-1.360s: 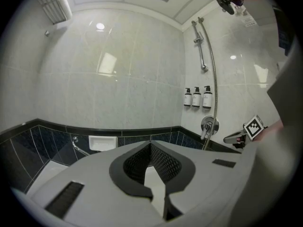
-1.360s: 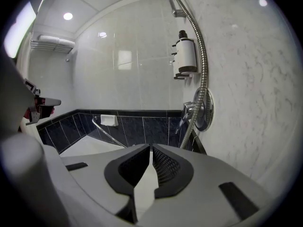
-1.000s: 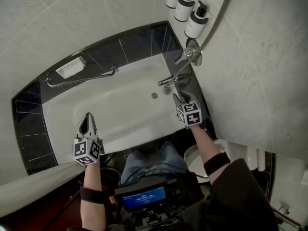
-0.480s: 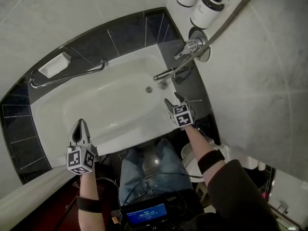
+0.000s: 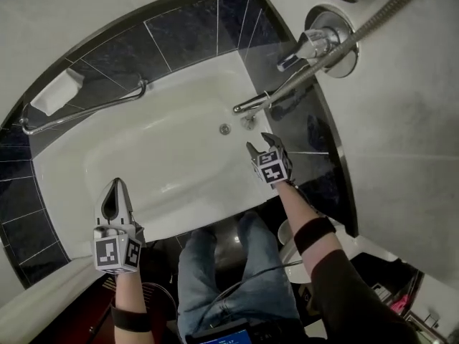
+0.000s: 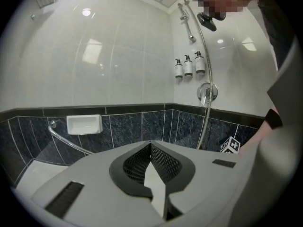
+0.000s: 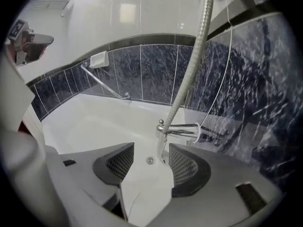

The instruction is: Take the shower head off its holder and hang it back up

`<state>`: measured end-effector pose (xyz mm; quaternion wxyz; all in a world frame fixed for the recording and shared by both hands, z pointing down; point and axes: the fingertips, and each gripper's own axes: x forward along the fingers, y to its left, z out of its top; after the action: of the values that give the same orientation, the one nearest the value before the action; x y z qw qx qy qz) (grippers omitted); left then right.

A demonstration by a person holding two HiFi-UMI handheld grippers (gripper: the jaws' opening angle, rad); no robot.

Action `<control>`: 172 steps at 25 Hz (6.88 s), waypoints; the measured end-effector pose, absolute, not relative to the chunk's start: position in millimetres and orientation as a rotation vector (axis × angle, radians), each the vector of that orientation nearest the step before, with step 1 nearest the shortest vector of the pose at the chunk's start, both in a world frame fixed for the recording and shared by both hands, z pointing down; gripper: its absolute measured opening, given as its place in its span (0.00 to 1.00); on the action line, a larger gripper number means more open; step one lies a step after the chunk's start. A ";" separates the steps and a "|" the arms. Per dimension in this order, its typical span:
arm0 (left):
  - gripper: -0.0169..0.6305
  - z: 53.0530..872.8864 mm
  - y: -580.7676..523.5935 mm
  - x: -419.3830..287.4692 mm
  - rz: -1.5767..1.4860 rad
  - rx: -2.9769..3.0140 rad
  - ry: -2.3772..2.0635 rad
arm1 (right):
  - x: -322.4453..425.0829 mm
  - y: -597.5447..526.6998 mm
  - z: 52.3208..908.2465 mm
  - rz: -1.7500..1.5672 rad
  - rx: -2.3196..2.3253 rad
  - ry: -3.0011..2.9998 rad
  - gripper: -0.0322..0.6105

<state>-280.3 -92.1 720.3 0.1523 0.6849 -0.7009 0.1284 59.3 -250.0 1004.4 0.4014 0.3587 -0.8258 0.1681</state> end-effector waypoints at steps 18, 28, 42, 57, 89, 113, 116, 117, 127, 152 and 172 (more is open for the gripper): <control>0.03 859.8 -112.5 -230.6 0.367 2.029 -1.929 | 54.3 -299.6 1175.0 0.282 0.895 -2.127 0.45; 0.03 906.8 -109.7 -240.9 0.377 1.976 -1.922 | 39.6 -331.4 1216.3 0.205 0.930 -2.143 0.40; 0.03 920.3 -90.4 -262.4 0.389 1.935 -1.925 | 13.5 -305.9 1211.8 0.251 0.873 -2.179 0.23; 0.03 835.2 -22.0 -301.9 0.347 1.794 -2.050 | -144.9 -129.8 1100.3 0.674 0.581 -2.347 0.22; 0.03 473.9 33.2 -397.0 0.064 1.676 -2.414 | -249.1 -91.6 450.1 0.841 0.325 -2.963 0.22; 0.03 299.5 -75.8 -370.5 0.003 2.044 -2.448 | -187.9 -256.6 164.7 0.763 0.671 -3.447 0.25; 0.03 279.7 -88.7 -367.7 -0.023 2.063 -2.452 | -189.6 -272.1 135.6 0.804 0.645 -3.508 0.25; 0.03 270.6 -94.0 -366.0 -0.033 2.075 -2.454 | -189.3 -277.6 124.3 0.822 0.640 -3.530 0.25; 0.03 157.2 -146.3 -347.0 -0.073 2.270 -2.473 | -163.1 -317.2 21.4 0.740 0.645 -3.713 0.25; 0.03 -51.7 -233.7 -289.9 -0.112 2.575 -2.588 | -128.3 -385.3 -175.9 0.661 0.452 -3.971 0.26; 0.03 -102.8 -232.1 -269.6 -0.101 2.579 -2.712 | -105.9 -372.9 -289.6 0.371 0.379 -4.086 0.26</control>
<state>-269.6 -232.1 -102.8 -0.2967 0.6579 -0.6917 -0.0258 -105.9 -372.9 -289.6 -0.4700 0.0811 -0.8753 0.0795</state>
